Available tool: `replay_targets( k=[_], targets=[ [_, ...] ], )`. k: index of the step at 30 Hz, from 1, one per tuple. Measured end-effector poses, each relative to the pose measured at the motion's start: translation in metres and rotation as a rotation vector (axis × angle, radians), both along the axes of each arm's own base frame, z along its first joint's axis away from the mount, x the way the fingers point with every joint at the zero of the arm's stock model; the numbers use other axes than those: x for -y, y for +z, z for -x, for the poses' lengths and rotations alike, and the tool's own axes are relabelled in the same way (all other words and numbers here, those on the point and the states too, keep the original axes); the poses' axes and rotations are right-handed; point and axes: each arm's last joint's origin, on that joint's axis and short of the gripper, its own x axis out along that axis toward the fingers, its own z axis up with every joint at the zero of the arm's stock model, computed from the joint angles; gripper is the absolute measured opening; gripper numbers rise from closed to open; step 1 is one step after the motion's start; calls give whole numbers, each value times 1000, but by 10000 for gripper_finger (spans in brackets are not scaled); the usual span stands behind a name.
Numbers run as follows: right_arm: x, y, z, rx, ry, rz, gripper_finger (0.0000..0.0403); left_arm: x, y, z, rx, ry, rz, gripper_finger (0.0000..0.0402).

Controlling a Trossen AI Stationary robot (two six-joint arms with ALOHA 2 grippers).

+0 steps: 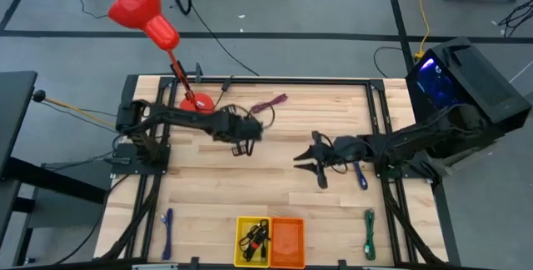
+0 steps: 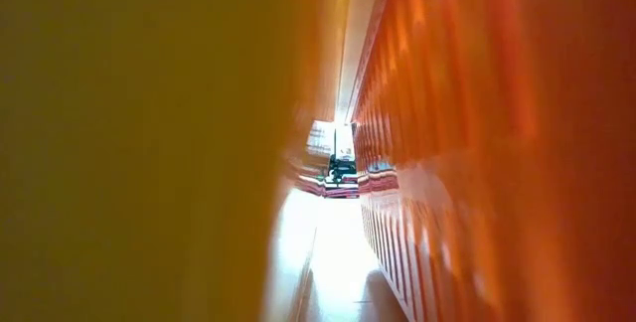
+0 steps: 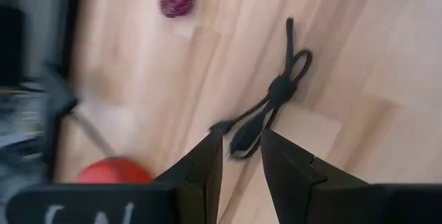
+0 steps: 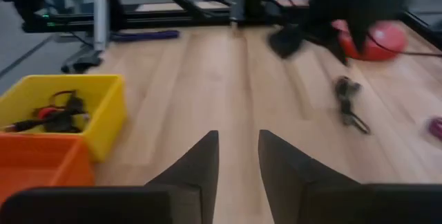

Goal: Pick & Place USB Port
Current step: Put the black charger cable into the yellow bin

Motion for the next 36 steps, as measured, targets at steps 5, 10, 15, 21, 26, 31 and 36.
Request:
replay_targets(
  k=[5, 10, 15, 21, 26, 31, 36],
  targets=[
    [-18, 0, 4, 11, -19, 27, 107, -17, -13, 2, 35, -40, 109, 105],
    [-30, -5, 4, 12, -39, 39, 107, -24, -18, 2, 64, -78, 178, 105],
    [-37, -12, -2, 21, -42, 39, 107, -31, -18, 4, 51, -73, 160, 105],
    [-43, -24, -10, 30, -25, 32, 107, -42, -21, 6, 50, -41, 176, 105],
    [-44, -31, -13, 11, -25, 40, 107, -44, -22, 5, 79, -33, 199, 106],
    [-44, -30, -13, 19, -25, 37, 107, -42, -43, 4, 40, -35, 250, 105],
    [-44, -30, -13, 16, -24, 38, 107, -43, -62, -1, -10, -28, 239, 105]
  ],
)
